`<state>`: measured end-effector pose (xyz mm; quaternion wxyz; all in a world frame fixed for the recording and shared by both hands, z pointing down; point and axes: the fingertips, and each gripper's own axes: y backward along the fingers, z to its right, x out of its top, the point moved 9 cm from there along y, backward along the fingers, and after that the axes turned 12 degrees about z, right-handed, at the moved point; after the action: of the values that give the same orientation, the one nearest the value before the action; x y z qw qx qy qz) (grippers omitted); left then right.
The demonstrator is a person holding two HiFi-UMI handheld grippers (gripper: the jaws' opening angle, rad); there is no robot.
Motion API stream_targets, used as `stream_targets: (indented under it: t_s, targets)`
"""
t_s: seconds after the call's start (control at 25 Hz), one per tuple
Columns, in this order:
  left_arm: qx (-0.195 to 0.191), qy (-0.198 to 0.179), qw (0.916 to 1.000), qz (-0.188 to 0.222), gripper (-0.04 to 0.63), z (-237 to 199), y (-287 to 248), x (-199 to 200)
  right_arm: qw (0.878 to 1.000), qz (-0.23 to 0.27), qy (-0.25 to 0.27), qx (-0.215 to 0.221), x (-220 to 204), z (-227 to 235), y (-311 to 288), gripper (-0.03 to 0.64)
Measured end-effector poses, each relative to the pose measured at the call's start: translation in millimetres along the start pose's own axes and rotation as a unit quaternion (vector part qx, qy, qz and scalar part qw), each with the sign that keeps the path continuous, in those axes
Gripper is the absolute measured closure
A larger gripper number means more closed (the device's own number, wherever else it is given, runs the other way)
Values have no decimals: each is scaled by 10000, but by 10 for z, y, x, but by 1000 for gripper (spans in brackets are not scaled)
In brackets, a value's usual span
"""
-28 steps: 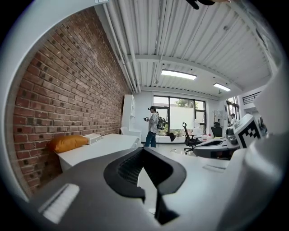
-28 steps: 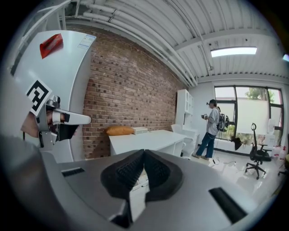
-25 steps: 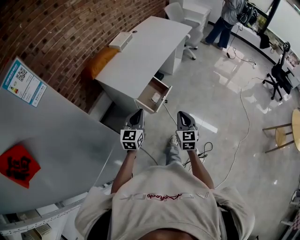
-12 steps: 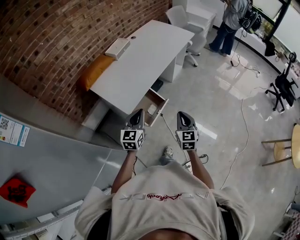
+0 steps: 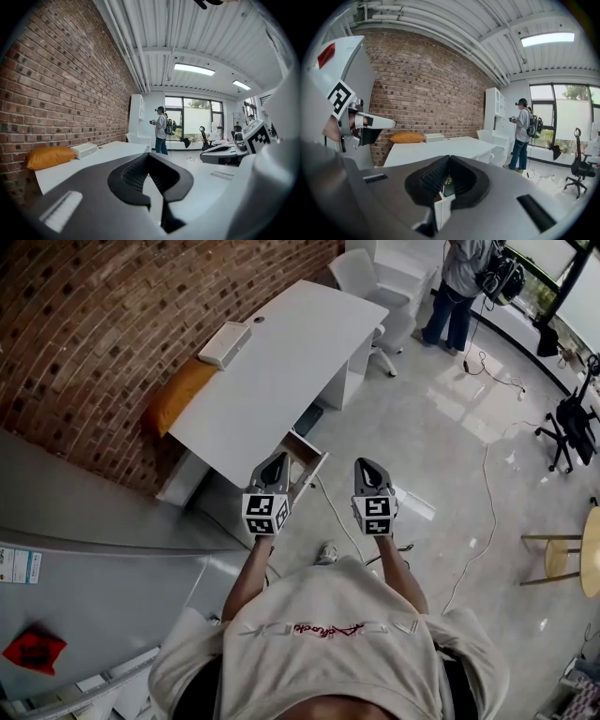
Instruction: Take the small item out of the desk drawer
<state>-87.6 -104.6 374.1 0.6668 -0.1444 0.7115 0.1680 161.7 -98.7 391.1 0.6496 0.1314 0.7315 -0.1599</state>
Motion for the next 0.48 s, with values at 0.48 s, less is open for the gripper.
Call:
stream_targets:
  t_s: [0.48]
  targets:
    - [68,-35,9999,-119,586,-62,-720,-86,9999,-50,-50,151,-104,494,-543,604]
